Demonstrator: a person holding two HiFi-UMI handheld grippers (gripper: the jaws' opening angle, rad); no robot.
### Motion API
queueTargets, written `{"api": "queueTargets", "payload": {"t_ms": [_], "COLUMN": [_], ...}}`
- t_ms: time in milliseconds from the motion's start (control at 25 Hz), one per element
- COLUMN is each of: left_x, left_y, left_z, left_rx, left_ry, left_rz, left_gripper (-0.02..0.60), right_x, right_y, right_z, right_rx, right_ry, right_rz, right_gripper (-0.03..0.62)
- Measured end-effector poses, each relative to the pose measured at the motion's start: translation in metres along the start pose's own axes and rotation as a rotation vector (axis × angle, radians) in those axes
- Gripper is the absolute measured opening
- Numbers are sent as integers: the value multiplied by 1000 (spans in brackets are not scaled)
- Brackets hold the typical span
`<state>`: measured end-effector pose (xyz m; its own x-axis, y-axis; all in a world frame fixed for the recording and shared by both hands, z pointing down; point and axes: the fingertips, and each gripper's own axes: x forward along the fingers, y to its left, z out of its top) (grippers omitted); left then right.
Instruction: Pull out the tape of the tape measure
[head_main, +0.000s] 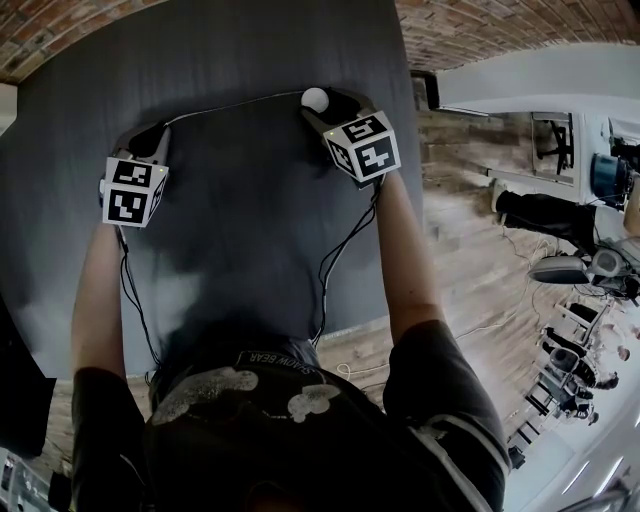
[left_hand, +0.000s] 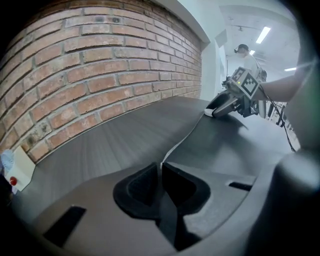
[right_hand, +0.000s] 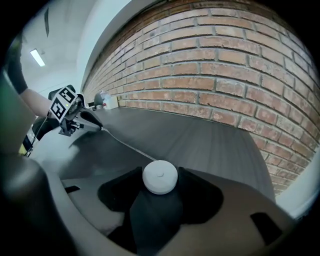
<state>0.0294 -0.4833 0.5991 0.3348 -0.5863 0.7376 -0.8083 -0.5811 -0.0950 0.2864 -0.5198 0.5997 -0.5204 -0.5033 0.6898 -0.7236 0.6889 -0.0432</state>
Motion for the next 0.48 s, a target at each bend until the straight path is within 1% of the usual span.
{"api": "queueTargets", "payload": {"t_ms": [40, 80, 120, 280, 360, 480], "left_x": [-1, -3, -5, -25, -38, -60], "left_y": [1, 1, 2, 9, 11, 11], "left_z": [-1, -2, -1, 4, 11, 16], "left_rx": [-2, -10, -21, -70, -88, -100], "left_ry": [5, 4, -3, -50, -80, -122], "left_rz": [-3, -7, -8, 8, 8, -4], "left_gripper": [71, 131, 168, 248, 273, 291], "right_x": [-1, -3, -6, -21, -31, -48], "right_y": [1, 2, 3, 15, 21, 33], "right_z": [2, 4, 5, 12, 20, 34], "right_rx": [7, 12, 13, 6, 1, -1], "right_ry": [-8, -15, -19, -34, -53, -88], "right_rz": [1, -2, -6, -24, -39, -71], "right_gripper": [242, 254, 261, 285, 288, 288]}}
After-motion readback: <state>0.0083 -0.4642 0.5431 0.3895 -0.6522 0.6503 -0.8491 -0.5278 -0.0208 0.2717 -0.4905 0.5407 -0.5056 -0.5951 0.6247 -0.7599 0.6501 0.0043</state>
